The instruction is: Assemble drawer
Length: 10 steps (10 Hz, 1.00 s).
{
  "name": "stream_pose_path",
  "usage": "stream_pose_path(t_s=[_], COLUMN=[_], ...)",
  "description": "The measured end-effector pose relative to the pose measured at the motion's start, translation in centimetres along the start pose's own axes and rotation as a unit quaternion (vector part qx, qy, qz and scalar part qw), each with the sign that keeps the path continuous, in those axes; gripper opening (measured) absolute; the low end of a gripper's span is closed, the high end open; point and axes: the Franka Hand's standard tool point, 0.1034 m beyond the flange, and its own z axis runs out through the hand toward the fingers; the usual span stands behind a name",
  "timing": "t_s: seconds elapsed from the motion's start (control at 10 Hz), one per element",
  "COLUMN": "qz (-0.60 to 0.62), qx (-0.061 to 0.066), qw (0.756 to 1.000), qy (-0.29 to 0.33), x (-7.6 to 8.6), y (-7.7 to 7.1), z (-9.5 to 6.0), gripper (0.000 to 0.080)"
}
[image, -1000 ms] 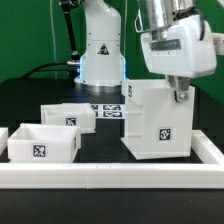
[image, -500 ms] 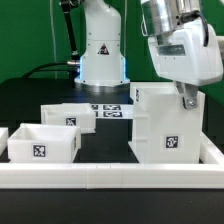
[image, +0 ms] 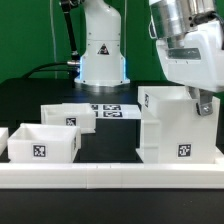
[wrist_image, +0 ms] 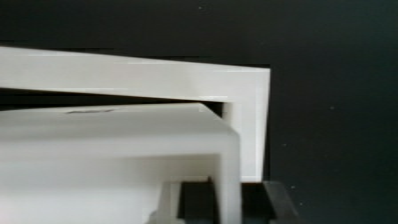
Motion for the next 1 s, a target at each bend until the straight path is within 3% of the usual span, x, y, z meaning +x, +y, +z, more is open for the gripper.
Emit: stream_pose_path(t_s=[0.2,0.4,0.5,0.6,0.7,0.8,0.9,1.0], qz=[0.01,0.009,0.007,0.007,0.006,0.006,0.002,-0.033], qx=[-0.01,-0.01,-0.01,-0.01,-0.01,-0.01,-0.01,-0.01], qw=[1.0,1.0,1.0,1.0,1.0,1.0,1.0,0.999], qy=[-0.005,-0.005,-0.005,-0.005,-0.005,-0.005,-0.005,-0.005], x=[0.08,0.09,0.05,0.04,0.04,0.03,0.02,0.03], y=[-0.33,-0.32,-0.31,-0.3,-0.3,-0.3,-0.3,0.05], z=[0.24,0.24,0.25,0.26,0.26,0.26,0.24,-0.27], gripper=[0.0038,0.0038,0.011,0.0245,0.0245,0.0427,0.0559,0.0559])
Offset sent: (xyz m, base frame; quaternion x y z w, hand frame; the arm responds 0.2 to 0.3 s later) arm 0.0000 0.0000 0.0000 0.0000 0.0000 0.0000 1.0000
